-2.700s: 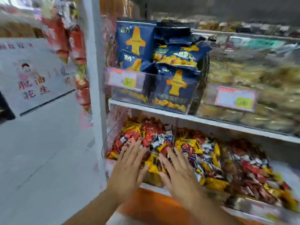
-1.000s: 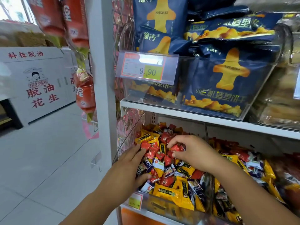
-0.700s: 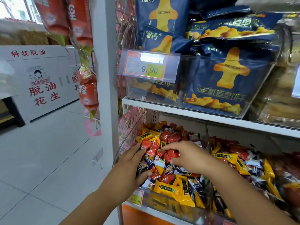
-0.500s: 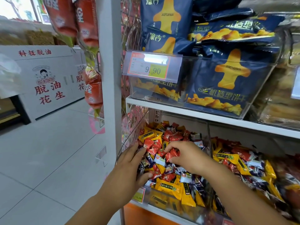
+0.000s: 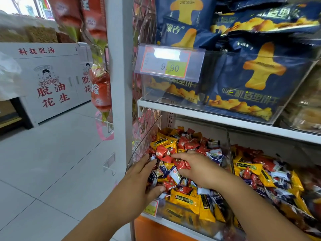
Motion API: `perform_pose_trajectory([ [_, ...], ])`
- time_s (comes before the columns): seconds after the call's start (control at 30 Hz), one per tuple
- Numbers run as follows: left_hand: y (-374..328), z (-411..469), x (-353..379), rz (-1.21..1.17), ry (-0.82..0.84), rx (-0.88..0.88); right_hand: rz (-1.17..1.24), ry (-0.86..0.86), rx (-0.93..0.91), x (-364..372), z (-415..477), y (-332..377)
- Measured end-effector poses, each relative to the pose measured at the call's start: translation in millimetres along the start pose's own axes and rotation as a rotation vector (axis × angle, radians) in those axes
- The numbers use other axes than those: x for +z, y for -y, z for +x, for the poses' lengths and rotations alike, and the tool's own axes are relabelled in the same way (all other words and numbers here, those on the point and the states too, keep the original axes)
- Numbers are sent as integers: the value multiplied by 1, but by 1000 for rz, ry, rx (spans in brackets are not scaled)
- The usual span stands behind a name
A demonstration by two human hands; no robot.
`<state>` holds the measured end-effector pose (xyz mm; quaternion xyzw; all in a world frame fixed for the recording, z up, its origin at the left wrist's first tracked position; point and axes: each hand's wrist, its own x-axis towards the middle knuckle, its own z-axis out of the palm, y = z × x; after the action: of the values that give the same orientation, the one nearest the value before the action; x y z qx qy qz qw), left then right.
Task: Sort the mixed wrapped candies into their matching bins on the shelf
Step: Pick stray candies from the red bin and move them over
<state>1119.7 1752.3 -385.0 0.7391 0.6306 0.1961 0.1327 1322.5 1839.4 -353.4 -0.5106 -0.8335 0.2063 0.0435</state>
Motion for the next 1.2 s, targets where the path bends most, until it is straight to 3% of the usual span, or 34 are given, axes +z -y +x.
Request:
perform_pose_trajectory([
  [0.33,-4,11,1,-129,-134,12,-11,-158,6,-16,-8,8],
  [0.57,-20,49,4,-5,-279,-36,-80,-209,25,-21,-23,3],
  [0.7,-26,70,9,70,-261,-79,-87,-233,45,-27,-30,-3],
  [0.9,-24,91,3,-105,-79,-59,-40,-218,39,-26,-30,-9],
  [1.0,-19,93,5,-184,-83,-52,-37,-223,37,-25,-27,-11],
  [1.2,-20,83,3,-33,-117,58,-50,-187,30,-21,-26,-10],
])
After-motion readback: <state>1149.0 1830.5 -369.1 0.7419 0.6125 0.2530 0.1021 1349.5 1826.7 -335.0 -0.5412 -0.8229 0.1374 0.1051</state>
